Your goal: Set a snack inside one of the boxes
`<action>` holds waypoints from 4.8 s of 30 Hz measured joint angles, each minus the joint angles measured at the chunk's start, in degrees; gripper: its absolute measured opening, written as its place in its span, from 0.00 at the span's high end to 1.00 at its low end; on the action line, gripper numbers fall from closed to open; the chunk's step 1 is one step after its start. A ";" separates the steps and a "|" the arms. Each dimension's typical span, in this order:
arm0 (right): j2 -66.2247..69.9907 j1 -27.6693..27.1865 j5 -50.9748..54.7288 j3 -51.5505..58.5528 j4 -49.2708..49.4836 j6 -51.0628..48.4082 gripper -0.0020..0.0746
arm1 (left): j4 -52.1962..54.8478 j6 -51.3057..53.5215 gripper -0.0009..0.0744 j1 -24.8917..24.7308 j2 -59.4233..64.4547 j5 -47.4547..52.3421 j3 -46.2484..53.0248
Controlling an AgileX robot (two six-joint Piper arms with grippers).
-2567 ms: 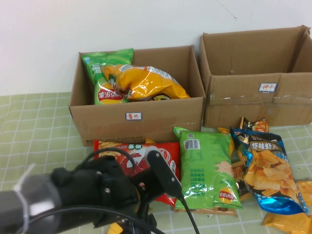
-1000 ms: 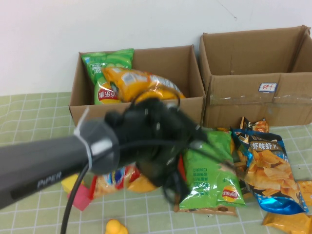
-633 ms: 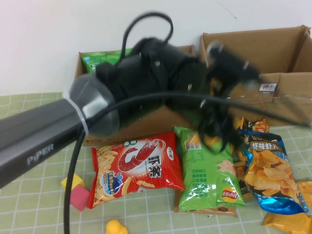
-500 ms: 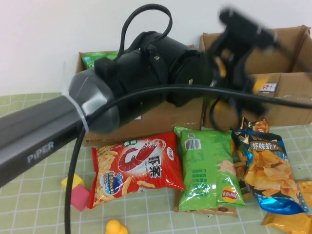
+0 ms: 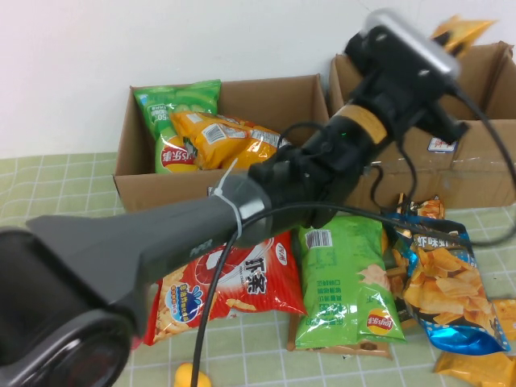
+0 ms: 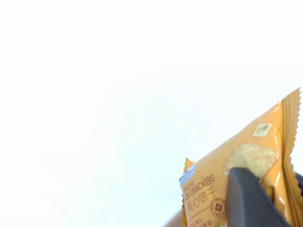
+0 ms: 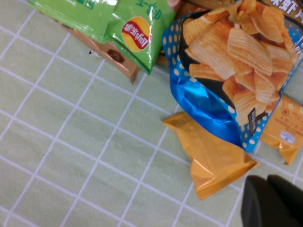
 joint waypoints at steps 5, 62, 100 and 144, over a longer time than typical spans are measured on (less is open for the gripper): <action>0.00 0.00 -1.86 1.75 0.00 0.00 0.98 | -9.46 0.38 0.88 2.68 3.34 3.07 -4.63; 0.00 0.00 -3.65 1.86 2.38 0.00 0.97 | 22.12 -3.88 0.99 4.73 -19.45 110.54 -31.71; 0.00 0.00 -3.65 1.86 20.53 -20.19 0.98 | 22.48 -14.79 0.99 4.73 -85.16 62.41 50.55; -13.69 0.00 -4.89 -8.06 16.60 -19.32 0.98 | 36.21 -43.59 0.99 4.73 -103.03 60.11 77.88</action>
